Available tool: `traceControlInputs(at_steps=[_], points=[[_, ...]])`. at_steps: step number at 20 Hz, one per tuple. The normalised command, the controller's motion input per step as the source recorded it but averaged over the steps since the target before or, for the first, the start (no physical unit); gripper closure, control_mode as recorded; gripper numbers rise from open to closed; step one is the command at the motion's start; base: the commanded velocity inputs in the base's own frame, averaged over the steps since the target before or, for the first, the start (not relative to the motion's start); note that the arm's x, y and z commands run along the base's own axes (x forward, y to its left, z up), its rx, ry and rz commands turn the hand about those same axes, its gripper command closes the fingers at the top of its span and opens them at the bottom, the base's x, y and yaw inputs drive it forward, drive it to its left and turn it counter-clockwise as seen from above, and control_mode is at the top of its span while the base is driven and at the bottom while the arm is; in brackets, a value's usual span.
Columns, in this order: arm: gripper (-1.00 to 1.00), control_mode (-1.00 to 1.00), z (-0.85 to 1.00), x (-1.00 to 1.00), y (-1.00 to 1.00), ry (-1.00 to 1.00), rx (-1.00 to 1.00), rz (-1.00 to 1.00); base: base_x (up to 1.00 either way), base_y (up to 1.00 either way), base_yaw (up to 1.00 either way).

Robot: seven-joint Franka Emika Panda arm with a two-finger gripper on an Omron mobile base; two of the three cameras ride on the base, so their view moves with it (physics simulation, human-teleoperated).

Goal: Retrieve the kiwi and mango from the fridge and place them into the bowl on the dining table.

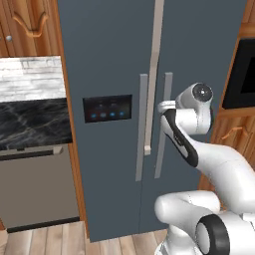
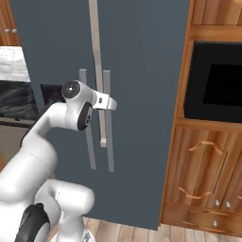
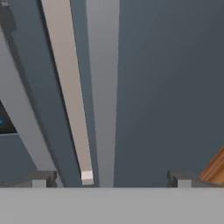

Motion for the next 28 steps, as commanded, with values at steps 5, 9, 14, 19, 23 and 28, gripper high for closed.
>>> traceControlInputs(at_steps=[5,9,14,19,23,28], points=[[-1.0,-1.0,-0.04,0.54,-0.11,-0.04,0.02,0.01,0.0,0.0,0.0],[-1.0,-1.0,-0.09,0.55,-0.01,-0.02,0.05,0.07,0.0,0.0,0.0],[-1.0,-1.0,-0.2,0.68,0.0,0.0,0.0,0.11,0.0,0.0,0.0],[-1.0,-1.0,-0.18,0.75,0.0,-0.01,0.0,0.08,0.0,0.0,0.0],[-1.0,-1.0,-0.03,0.69,0.0,-0.01,0.0,0.0,0.0,0.0,0.0],[-1.0,-1.0,0.0,0.69,0.0,0.01,0.0,0.0,0.0,0.0,0.0]])
